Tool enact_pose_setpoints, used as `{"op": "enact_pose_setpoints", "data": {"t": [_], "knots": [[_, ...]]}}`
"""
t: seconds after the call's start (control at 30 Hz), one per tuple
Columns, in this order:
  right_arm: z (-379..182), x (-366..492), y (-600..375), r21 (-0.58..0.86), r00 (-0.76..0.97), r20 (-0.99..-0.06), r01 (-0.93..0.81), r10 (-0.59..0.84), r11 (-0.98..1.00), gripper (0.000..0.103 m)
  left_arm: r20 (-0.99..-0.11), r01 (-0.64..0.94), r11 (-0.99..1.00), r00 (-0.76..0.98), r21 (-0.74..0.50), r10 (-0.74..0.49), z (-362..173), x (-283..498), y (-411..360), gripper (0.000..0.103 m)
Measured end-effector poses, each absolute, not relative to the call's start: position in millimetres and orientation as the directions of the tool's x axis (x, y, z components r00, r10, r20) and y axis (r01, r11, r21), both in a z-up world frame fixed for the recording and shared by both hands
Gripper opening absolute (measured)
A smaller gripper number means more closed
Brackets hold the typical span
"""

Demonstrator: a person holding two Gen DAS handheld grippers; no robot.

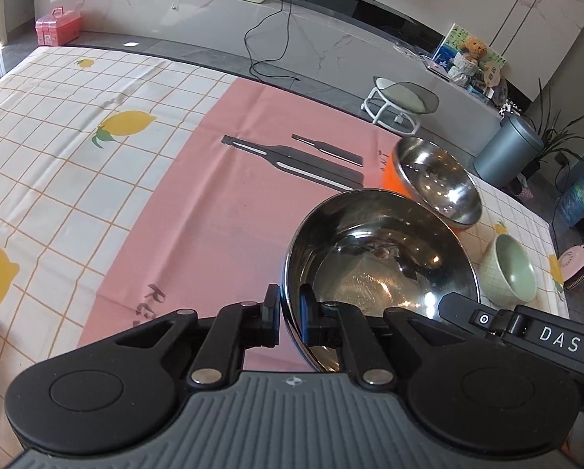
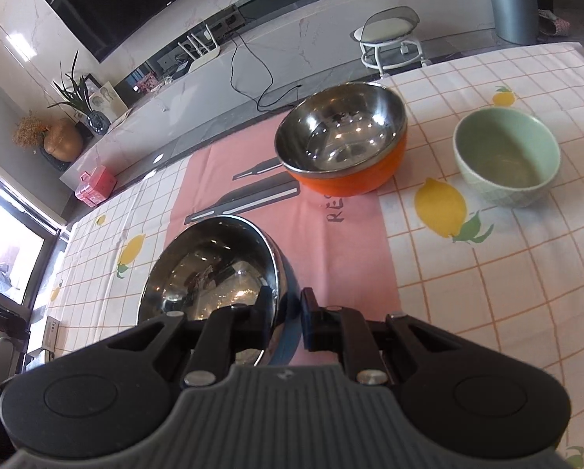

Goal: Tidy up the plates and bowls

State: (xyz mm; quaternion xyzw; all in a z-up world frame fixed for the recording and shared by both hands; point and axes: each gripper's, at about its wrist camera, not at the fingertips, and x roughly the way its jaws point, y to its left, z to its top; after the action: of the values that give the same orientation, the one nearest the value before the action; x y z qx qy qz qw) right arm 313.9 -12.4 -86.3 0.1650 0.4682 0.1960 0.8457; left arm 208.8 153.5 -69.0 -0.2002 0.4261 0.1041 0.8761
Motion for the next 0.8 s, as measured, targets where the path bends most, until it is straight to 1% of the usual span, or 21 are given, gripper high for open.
{"op": "enact_pose_setpoints", "data": {"t": [0.2, 0.37, 0.5, 0.63, 0.73, 0.8], "knots": [[-74, 283, -73, 0.507, 0.556, -0.676, -0.126, 0.484, 0.853, 0.013, -0.792, -0.287, 0.908, 0.606, -0.304, -0.074, -63, 193, 107, 0.011], [-75, 250, -132, 0.530, 0.617, -0.646, -0.062, 0.450, 0.846, 0.013, -0.805, -0.182, 0.941, 0.579, -0.285, -0.131, -63, 187, 58, 0.012], [-82, 229, -170, 0.530, 0.638, -0.655, 0.006, 0.405, 0.848, 0.012, -0.818, -0.131, 0.951, 0.552, -0.279, -0.164, -70, 183, 28, 0.012], [-79, 218, -193, 0.539, 0.658, -0.653, 0.058, 0.374, 0.840, 0.014, -0.830, -0.104, 0.949, 0.520, -0.297, -0.202, -75, 179, 10, 0.013], [-74, 211, -201, 0.509, 0.662, -0.671, 0.084, 0.334, 0.857, 0.014, -0.840, -0.095, 0.947, 0.496, -0.307, -0.222, -78, 176, 1, 0.013], [-74, 210, -205, 0.483, 0.639, -0.702, 0.101, 0.315, 0.870, 0.014, -0.852, -0.100, 0.945, 0.470, -0.311, -0.231, -82, 175, -4, 0.014]]}}
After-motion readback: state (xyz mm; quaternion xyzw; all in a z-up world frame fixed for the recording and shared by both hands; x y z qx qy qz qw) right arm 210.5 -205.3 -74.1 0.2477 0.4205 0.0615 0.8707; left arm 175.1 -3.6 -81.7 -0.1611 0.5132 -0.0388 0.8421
